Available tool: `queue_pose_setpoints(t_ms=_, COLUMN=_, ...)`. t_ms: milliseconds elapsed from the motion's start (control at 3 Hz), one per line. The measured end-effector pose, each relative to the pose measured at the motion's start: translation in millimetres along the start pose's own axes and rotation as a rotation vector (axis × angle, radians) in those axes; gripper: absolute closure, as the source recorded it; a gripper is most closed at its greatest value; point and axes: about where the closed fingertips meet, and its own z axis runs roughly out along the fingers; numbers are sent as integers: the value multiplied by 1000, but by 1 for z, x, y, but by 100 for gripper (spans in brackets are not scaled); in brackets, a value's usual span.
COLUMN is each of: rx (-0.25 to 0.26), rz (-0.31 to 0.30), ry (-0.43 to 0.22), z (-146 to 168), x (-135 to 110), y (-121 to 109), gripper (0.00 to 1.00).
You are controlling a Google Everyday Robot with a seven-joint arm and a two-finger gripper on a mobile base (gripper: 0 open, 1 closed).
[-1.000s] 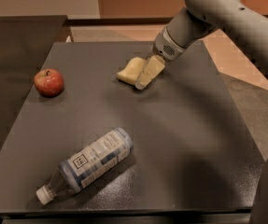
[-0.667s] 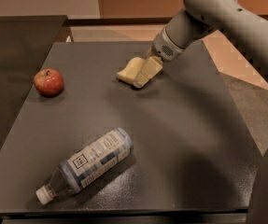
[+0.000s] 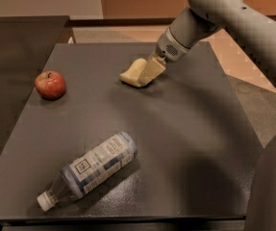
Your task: Move sponge near blue plastic bottle
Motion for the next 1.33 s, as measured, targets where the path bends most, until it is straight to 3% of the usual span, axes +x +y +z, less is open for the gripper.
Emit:
queue_pose_setpoints(t_ms=333, rx=3, rz=-19, ry=-6, z=-12, x=-2, y=3, gripper=88)
queue_pose_setpoints(t_ms=667, rx=-12, rz=-61, ry=-24, z=-32, x=-3, y=17, gripper=100)
queue_pose_setpoints(t_ms=1000, rx=-61, rz=-132, ry=-52, z=-55, x=0, y=46, gripper=100)
queue_pose_setpoints(t_ms=1333, rx=-141, rz=-251, ry=-55, z=-72, x=4, y=87, gripper=100)
